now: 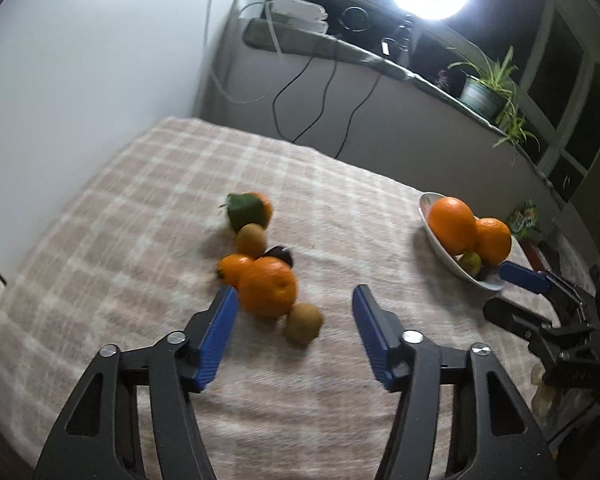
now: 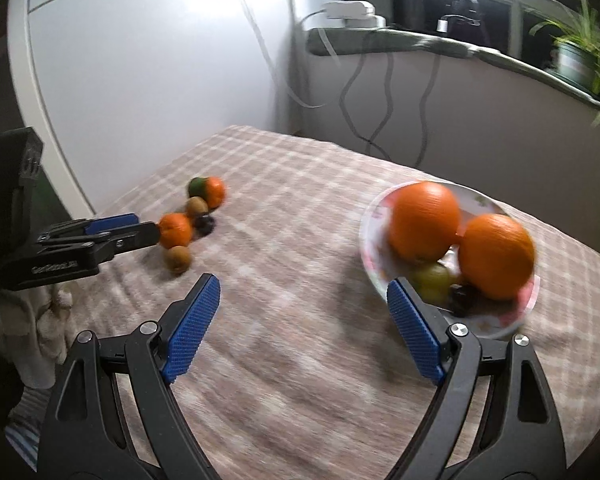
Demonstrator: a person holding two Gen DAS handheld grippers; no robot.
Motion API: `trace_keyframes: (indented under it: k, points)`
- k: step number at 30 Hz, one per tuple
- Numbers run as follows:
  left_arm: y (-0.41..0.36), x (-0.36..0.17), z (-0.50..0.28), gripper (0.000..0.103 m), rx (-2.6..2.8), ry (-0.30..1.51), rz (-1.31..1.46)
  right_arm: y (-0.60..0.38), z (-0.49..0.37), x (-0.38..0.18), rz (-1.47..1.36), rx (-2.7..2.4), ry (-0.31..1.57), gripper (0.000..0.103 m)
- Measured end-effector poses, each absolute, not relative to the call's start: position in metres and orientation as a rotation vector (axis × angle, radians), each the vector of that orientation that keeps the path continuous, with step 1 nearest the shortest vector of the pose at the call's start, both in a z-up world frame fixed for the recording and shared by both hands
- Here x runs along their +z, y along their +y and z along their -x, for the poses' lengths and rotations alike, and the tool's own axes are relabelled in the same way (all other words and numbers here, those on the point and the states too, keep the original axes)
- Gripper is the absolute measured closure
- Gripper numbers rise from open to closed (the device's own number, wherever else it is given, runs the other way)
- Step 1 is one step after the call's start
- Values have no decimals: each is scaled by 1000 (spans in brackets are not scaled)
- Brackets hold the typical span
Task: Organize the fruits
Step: 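Move both open tools back to the remaining fruits on the cloth, then close the left tool on the mandarin while the right tool grasps the kiwi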
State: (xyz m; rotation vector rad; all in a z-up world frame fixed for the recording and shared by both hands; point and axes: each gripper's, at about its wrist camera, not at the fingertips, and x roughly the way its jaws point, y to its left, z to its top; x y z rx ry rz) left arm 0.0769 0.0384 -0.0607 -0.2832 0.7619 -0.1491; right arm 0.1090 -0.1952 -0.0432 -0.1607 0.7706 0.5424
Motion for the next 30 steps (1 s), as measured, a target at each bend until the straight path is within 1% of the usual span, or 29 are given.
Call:
trace_keyframes:
  k: [2, 4, 5, 8, 10, 12, 18, 22, 30]
  points:
    - [43, -63, -79, 51, -149, 769, 303, -182, -108, -46, 182, 576, 775, 17]
    - [47, -64, -81, 55, -155, 775, 316, -168, -108, -50, 206, 617, 787, 26]
    - [48, -65, -83, 57, -156, 778, 319, -160, -108, -52, 219, 643, 794, 28]
    - [51, -68, -87, 57, -164, 790, 338, -142, -110, -60, 251, 688, 812, 36]
    - [53, -70, -89, 57, -168, 798, 351, -131, -112, -65, 267, 717, 830, 44]
    - [54, -71, -91, 57, -175, 806, 359, -122, -116, -70, 259, 752, 856, 47]
    - [58, -72, -98, 57, -183, 818, 383, -101, -122, -79, 303, 805, 882, 49]
    - [58, -73, -103, 57, -196, 829, 387, -91, -125, -85, 317, 825, 899, 55]
    - [56, -79, -110, 57, -208, 855, 410, -78, -129, -93, 339, 841, 924, 56]
